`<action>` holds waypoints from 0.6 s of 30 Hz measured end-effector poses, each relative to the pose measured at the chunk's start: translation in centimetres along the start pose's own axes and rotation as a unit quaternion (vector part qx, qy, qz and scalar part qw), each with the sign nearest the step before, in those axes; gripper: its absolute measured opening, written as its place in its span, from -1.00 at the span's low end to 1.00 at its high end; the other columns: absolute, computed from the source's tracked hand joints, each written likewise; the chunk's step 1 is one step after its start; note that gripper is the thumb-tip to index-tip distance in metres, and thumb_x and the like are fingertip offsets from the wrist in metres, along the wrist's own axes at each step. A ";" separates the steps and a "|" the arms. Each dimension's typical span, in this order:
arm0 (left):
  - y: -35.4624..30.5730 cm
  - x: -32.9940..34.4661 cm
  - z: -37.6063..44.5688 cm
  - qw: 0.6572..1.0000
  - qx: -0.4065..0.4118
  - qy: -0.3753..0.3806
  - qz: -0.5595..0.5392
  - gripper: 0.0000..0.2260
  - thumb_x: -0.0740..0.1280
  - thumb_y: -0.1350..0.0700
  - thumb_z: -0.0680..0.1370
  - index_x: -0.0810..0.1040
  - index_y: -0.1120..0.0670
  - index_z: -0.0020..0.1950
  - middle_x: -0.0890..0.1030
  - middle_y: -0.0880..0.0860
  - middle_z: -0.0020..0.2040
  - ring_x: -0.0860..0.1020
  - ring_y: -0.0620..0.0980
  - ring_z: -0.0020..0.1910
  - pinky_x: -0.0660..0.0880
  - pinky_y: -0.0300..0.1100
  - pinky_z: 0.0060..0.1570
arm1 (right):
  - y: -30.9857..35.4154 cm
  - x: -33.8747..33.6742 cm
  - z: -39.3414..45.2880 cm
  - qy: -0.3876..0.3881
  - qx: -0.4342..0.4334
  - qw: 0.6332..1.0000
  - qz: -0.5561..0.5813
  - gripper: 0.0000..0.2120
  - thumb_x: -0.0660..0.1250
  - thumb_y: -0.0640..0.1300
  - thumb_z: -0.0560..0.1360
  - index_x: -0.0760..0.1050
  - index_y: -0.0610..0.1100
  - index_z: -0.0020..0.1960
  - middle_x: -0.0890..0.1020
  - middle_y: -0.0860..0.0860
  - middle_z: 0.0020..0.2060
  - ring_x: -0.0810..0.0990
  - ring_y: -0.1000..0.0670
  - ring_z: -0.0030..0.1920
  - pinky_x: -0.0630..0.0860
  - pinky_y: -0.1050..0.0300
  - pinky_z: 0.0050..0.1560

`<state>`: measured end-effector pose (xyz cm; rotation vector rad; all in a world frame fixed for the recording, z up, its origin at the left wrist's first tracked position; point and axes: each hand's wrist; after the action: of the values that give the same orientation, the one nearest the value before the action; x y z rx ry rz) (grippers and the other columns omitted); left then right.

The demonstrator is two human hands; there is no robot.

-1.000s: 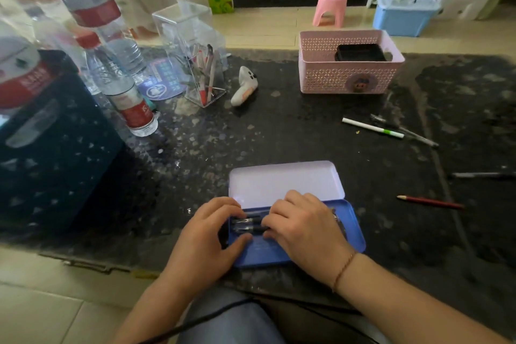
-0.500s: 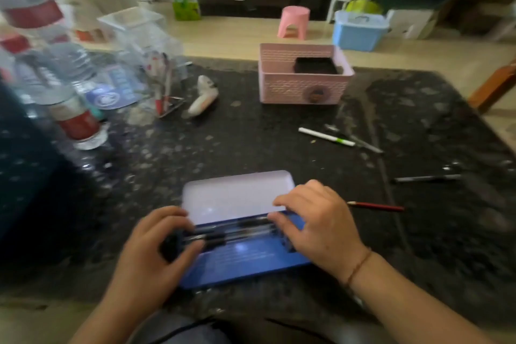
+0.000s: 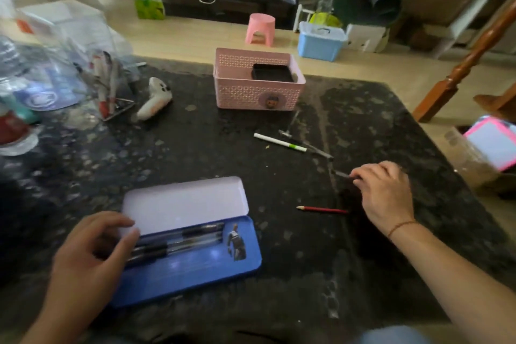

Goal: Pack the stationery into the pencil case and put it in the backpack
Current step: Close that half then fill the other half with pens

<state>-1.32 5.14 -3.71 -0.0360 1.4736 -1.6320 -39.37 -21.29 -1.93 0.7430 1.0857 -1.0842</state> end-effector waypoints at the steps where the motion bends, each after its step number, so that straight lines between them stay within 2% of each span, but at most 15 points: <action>1: -0.7 -0.1 0.0 0.999 0.021 -0.014 0.025 -0.86 0.41 -0.08 0.43 0.59 -0.09 -0.06 0.58 0.01 -0.01 0.55 -0.17 -0.11 0.50 -0.27 -0.02 | 2.2 -1.0 -0.7 -0.028 -0.046 0.997 0.063 -0.82 0.18 -0.11 0.53 0.55 0.01 0.00 0.63 0.01 -0.10 0.50 -0.12 0.00 0.44 -0.07 -0.03; 2: -1.3 -0.2 0.0 0.997 0.044 -0.023 0.053 -0.79 0.37 -0.10 0.43 0.59 -0.04 -0.02 0.58 0.01 0.02 0.54 -0.11 -0.04 0.48 -0.20 0.06 | 4.7 -2.2 -1.7 -0.037 -0.102 0.985 0.136 -0.78 0.14 -0.11 0.51 0.54 -0.02 0.01 0.62 0.00 -0.14 0.54 -0.12 -0.07 0.47 -0.07 -0.08; 4: -2.3 -0.2 -0.3 0.990 0.111 -0.013 0.090 -0.69 0.35 -0.12 0.43 0.58 0.01 0.08 0.57 -0.02 0.06 0.51 -0.04 0.07 0.42 -0.21 0.18 | 10.3 -4.2 -3.8 -0.005 -0.215 0.948 0.235 -0.72 0.11 -0.10 0.48 0.54 -0.03 0.07 0.58 0.02 -0.17 0.56 -0.04 -0.16 0.51 -0.01 -0.17; 6: -3.0 0.0 -0.5 0.979 0.184 0.036 0.085 -0.67 0.38 -0.15 0.45 0.55 -0.05 0.15 0.59 -0.09 0.06 0.51 -0.06 0.08 0.39 -0.20 0.19 | 15.5 -5.2 -5.9 0.034 -0.296 0.919 0.260 -0.69 0.12 -0.11 0.46 0.53 -0.02 0.12 0.55 0.01 -0.12 0.53 0.03 -0.18 0.50 0.13 -0.21; 8: -2.8 -0.1 -0.6 0.964 0.232 0.075 0.105 -0.72 0.38 -0.18 0.48 0.55 -0.12 0.13 0.62 -0.16 0.02 0.53 -0.07 0.05 0.40 -0.13 0.14 | 19.8 -5.0 -7.5 0.051 -0.349 0.900 0.257 -0.65 0.09 -0.13 0.45 0.54 -0.04 0.13 0.54 -0.03 -0.11 0.53 0.00 -0.20 0.51 0.15 -0.28; 11: -1.3 -0.8 -0.8 0.945 0.275 0.089 0.152 -0.86 0.37 -0.10 0.52 0.64 -0.08 -0.05 0.64 -0.18 -0.09 0.54 -0.05 -0.05 0.41 -0.07 0.01 | 23.5 -3.7 -8.8 0.054 -0.373 0.879 0.292 -0.65 0.09 -0.18 0.43 0.55 -0.10 0.11 0.56 -0.06 -0.16 0.56 -0.09 -0.19 0.55 0.07 -0.29; 13: -0.3 -1.5 -1.0 0.940 0.273 0.097 0.181 -0.89 0.38 -0.07 0.50 0.66 -0.08 -0.13 0.63 -0.19 -0.12 0.53 -0.06 -0.07 0.41 -0.04 -0.03 | 24.4 -3.0 -9.1 0.037 -0.378 0.881 0.283 -0.72 0.17 -0.20 0.45 0.57 -0.08 0.08 0.60 -0.03 -0.18 0.55 -0.08 -0.15 0.53 0.07 -0.24; 16: 0.5 -1.9 -1.3 0.936 0.251 0.125 0.214 -0.89 0.40 -0.12 0.45 0.67 -0.13 -0.14 0.60 -0.24 -0.14 0.51 -0.08 -0.07 0.37 -0.05 -0.01 | 24.6 -2.4 -9.4 0.030 -0.377 0.883 0.279 -0.84 0.37 -0.20 0.43 0.60 -0.04 -0.01 0.62 0.04 -0.18 0.50 -0.02 -0.12 0.45 0.11 -0.20; 18: 0.6 -1.9 -1.4 0.935 0.246 0.132 0.217 -0.88 0.38 -0.12 0.45 0.67 -0.13 -0.15 0.58 -0.24 -0.16 0.48 -0.10 -0.08 0.36 -0.05 -0.03 | 24.7 -2.5 -9.3 0.041 -0.376 0.879 0.290 -0.87 0.40 -0.17 0.43 0.60 -0.04 -0.04 0.61 0.04 -0.16 0.49 -0.01 -0.12 0.46 0.12 -0.20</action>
<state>-0.65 7.50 -3.62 0.7633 1.1122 -1.6230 -19.20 -4.15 -3.23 0.4249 1.1347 -0.0786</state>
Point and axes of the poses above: each hand's wrist, its own z-axis towards the middle knuckle, its own x-axis out of the palm, y = z × x
